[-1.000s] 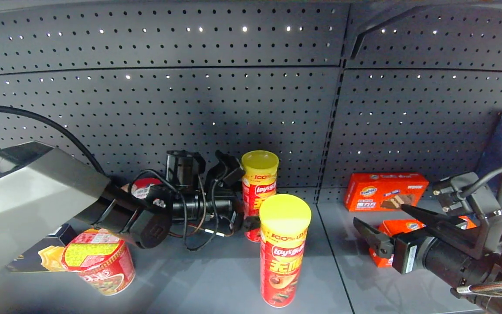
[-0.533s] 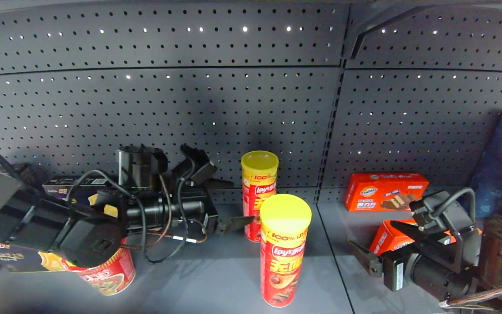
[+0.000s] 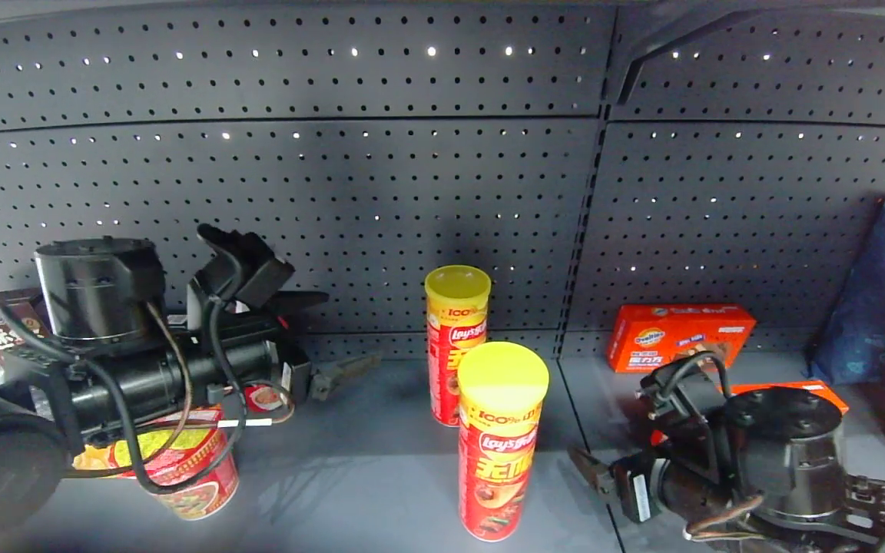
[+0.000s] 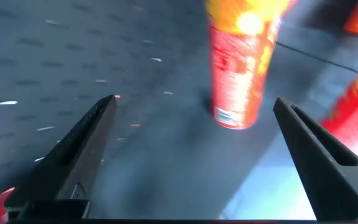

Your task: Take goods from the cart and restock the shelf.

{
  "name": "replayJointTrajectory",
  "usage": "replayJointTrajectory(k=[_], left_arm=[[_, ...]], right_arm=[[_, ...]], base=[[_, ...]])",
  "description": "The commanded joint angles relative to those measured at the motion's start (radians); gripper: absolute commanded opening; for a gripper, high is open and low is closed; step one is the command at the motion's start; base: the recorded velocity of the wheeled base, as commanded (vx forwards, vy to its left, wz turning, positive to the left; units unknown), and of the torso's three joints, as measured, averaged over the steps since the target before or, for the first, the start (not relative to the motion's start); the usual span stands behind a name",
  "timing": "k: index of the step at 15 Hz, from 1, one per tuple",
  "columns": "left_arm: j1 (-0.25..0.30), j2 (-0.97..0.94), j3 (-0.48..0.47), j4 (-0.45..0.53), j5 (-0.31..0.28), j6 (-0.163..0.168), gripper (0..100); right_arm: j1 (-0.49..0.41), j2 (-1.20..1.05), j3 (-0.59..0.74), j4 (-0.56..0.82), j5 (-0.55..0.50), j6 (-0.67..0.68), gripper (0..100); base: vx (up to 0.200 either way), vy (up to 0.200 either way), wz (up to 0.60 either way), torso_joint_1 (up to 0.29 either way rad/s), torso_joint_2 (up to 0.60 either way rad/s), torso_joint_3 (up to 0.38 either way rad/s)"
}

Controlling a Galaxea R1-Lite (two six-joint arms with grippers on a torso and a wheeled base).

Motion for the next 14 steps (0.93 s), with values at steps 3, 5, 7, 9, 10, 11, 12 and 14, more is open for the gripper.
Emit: replayJointTrajectory(k=[3, 5, 7, 9, 10, 11, 12, 14], left_arm=[[-0.021, -0.147, 0.024, 0.004, 0.082, -0.004, 100], [-0.016, -0.153, 0.028, 0.004, 0.091, -0.018, 100], [-0.012, -0.16, 0.022, 0.004, 0.093, -0.042, 100], [-0.006, -0.16, 0.027, 0.004, 0.093, -0.047, 100], [-0.003, -0.16, 0.028, 0.004, 0.093, -0.047, 100], [-0.003, -0.16, 0.028, 0.004, 0.093, -0.047, 100], [-0.003, -0.16, 0.028, 0.004, 0.093, -0.047, 100], [-0.006, -0.161, 0.028, 0.004, 0.093, -0.049, 100]], right_arm=[[0.051, 0.135, -0.086, -0.004, 0.0, 0.004, 100], [0.074, 0.152, -0.091, -0.007, -0.002, 0.004, 100], [0.085, 0.153, -0.081, -0.007, -0.002, 0.003, 100], [0.088, 0.147, -0.074, -0.007, -0.002, 0.003, 100], [0.094, 0.146, -0.074, -0.007, -0.002, 0.003, 100], [0.095, 0.146, -0.075, -0.007, -0.002, 0.004, 100], [0.102, 0.149, -0.075, -0.007, -0.002, 0.003, 100], [0.111, 0.156, -0.084, -0.008, -0.002, 0.003, 100]], base=[[0.0, 0.0, 0.0, 0.0, 0.0, 0.0], [0.0, 0.0, 0.0, 0.0, 0.0, 0.0], [0.0, 0.0, 0.0, 0.0, 0.0, 0.0], [0.0, 0.0, 0.0, 0.0, 0.0, 0.0], [0.0, 0.0, 0.0, 0.0, 0.0, 0.0], [0.0, 0.0, 0.0, 0.0, 0.0, 0.0], [0.0, 0.0, 0.0, 0.0, 0.0, 0.0], [0.0, 0.0, 0.0, 0.0, 0.0, 0.0]])
